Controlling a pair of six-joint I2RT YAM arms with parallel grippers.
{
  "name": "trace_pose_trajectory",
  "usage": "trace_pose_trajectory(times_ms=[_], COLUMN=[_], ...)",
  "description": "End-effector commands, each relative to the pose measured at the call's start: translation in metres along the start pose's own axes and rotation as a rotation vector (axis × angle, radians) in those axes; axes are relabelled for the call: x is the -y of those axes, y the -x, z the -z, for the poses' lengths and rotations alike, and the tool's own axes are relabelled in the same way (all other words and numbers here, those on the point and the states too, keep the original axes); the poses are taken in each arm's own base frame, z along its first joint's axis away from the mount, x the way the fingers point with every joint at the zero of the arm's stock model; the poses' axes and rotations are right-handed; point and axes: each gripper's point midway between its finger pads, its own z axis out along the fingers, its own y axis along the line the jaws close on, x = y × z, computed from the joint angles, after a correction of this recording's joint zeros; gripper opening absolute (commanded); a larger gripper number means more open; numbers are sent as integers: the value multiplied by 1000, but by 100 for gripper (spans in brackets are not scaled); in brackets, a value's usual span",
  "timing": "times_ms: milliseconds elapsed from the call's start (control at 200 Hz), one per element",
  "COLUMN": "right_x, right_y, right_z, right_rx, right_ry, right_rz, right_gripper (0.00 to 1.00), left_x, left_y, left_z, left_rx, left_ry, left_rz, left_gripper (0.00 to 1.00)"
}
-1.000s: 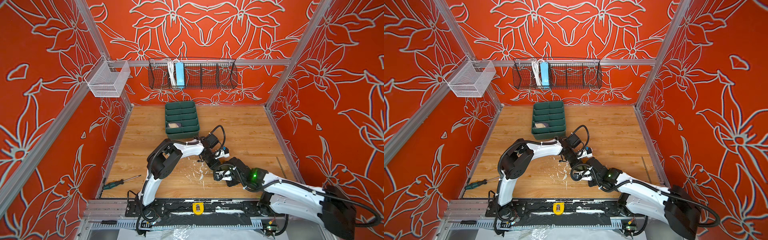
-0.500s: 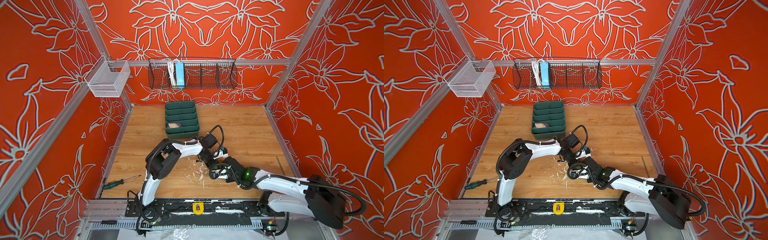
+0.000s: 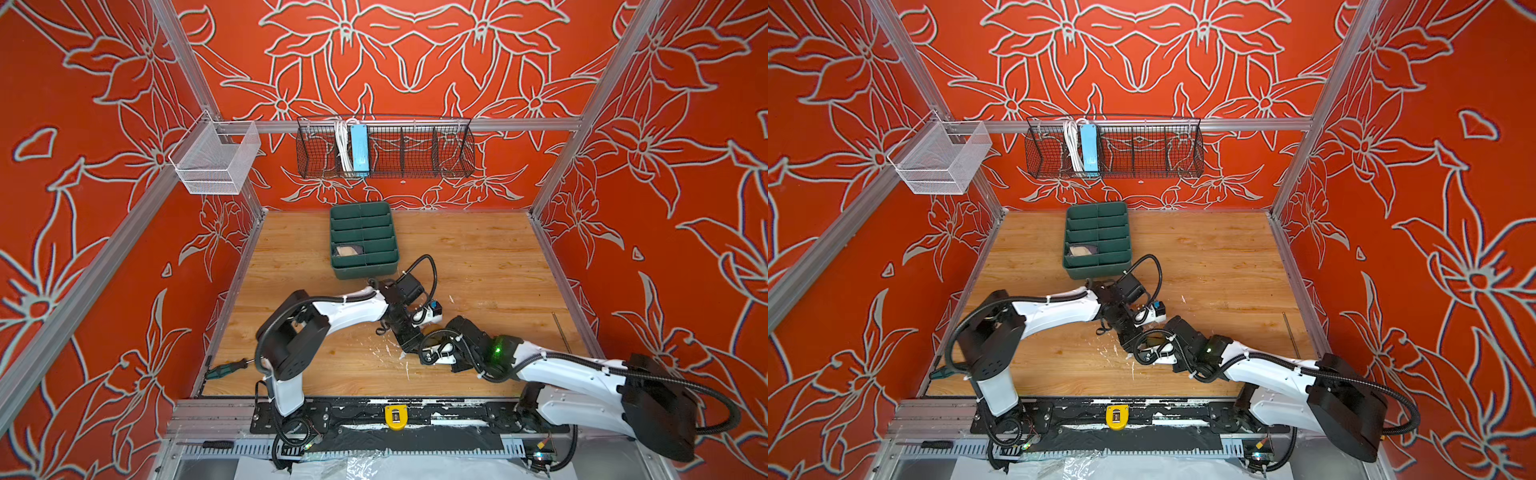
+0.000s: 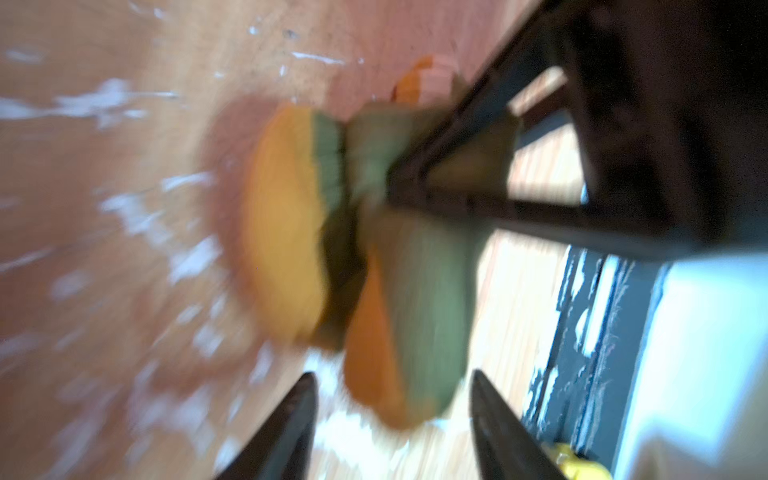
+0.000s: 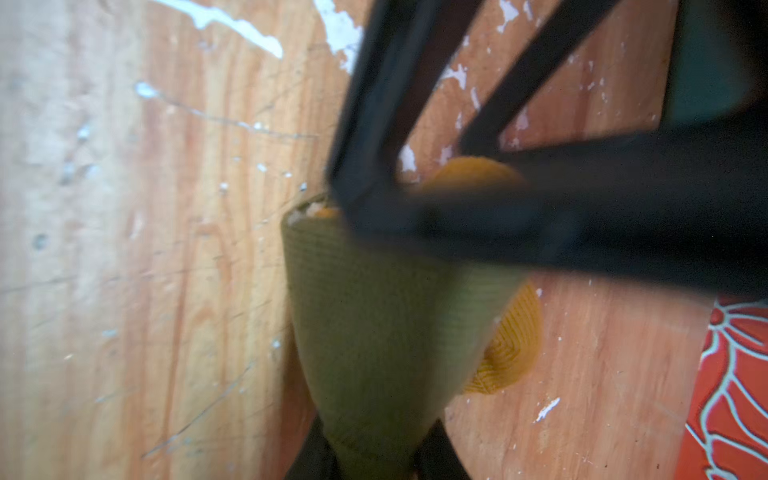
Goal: Roll the socks
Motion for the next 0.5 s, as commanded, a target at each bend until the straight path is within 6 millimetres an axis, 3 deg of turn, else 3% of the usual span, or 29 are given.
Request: trace_pose_trajectory(times_ms=[0,110,230,355,425,495], right_x=[-50,-53,-61,-59,-56,-53], right_y=[-20,-13,-3,19,31,41], right_z=[1,6,14,22,23,21], right_rx=[-51,-32,-25,-2,17,22], right_ry=[189,227,320,407,443,474], right_rz=[-7,-51,-132,-257,-309,-340], right_gripper=[0,0,0,0,0,0], left_x=[-9,-15,-21,-3,10,20], left_y=[16,29,36,32,27,19], left_z=[40,85,152,227,251,258], left_rx=[119,277,494,673,685,648], left_ry=[170,339,599,823,886,893], left_rz=[-76,-134,-215,-407,-518,-611], left_gripper=[71,73,73,79,81,81])
